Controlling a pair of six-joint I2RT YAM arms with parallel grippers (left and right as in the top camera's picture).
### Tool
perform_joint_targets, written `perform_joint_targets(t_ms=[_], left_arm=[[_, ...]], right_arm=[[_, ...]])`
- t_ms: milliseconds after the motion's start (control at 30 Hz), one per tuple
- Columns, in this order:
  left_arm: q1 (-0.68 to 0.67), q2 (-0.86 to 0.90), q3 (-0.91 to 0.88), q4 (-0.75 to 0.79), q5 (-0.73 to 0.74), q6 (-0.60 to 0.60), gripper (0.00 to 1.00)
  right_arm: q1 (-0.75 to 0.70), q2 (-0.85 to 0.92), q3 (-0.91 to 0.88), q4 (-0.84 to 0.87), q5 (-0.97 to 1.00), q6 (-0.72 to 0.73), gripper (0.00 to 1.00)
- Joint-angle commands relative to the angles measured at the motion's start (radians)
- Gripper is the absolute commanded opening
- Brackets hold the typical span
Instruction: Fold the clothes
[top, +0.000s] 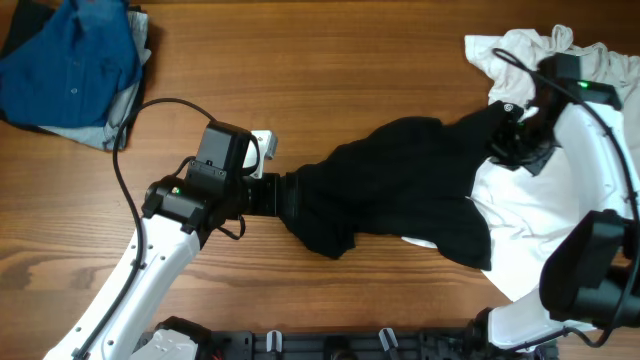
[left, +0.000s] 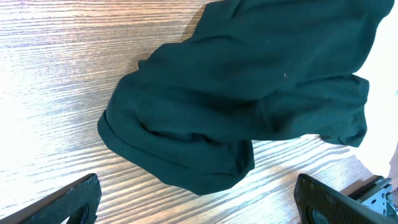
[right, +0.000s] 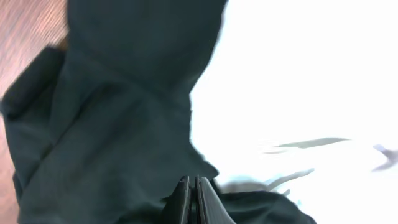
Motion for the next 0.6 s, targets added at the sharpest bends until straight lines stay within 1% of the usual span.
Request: perform_joint_targets(t_ms=[0,167,300,567], left_arm=[[-0.005,-0.001,0.01,0.0,0.012,-0.002,1.0],[-0.005,-0.001,0.01,0.0,0.013,-0.002,1.0],[-0.005,-0.001,0.01,-0.007,0.013,-0.002,1.0],[-0.005,-0.001,0.01,-0.019,0.012,-0.002,1.0]], right_arm=[[-0.053,0.016,0.011,-0.005,-0.032,0.015,0.04],[-0.093,0.101,0.01,-0.019,-0.087,0.005,0.04],[-0.095,0.176,0.01,-0.018,-0.086,0.0,0.04],[-0.106,0.205,0.004,0.033,-0.084,-0.003,0.04]])
